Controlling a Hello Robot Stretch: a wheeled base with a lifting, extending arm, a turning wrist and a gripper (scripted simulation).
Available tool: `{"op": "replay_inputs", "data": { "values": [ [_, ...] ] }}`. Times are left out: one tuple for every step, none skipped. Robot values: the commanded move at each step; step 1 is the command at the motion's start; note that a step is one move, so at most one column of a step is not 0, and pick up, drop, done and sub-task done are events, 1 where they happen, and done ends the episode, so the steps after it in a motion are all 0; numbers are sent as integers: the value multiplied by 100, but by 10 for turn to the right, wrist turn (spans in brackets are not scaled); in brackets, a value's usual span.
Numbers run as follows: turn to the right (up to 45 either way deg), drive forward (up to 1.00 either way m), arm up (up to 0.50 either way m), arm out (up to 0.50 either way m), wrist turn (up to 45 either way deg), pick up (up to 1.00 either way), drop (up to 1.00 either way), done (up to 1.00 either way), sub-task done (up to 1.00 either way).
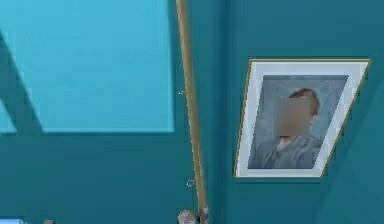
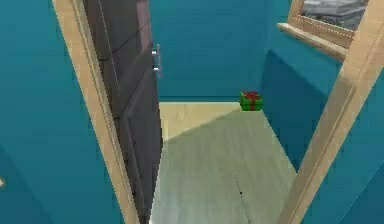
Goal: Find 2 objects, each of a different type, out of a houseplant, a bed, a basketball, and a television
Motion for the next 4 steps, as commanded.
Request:
{"op": "replay_inputs", "data": {
  "values": [
    [-450, 0, 0, 0, 0, 0, 0, 0, 0],
    [-420, 0, 0, 0, 0, 0, 0, 0, 0],
    [0, 15, 0, 0, 0, 0, 0, 0, 0],
    [0, 0, 0, 0, 0, 0, 0, 0, 100]
  ]
}}
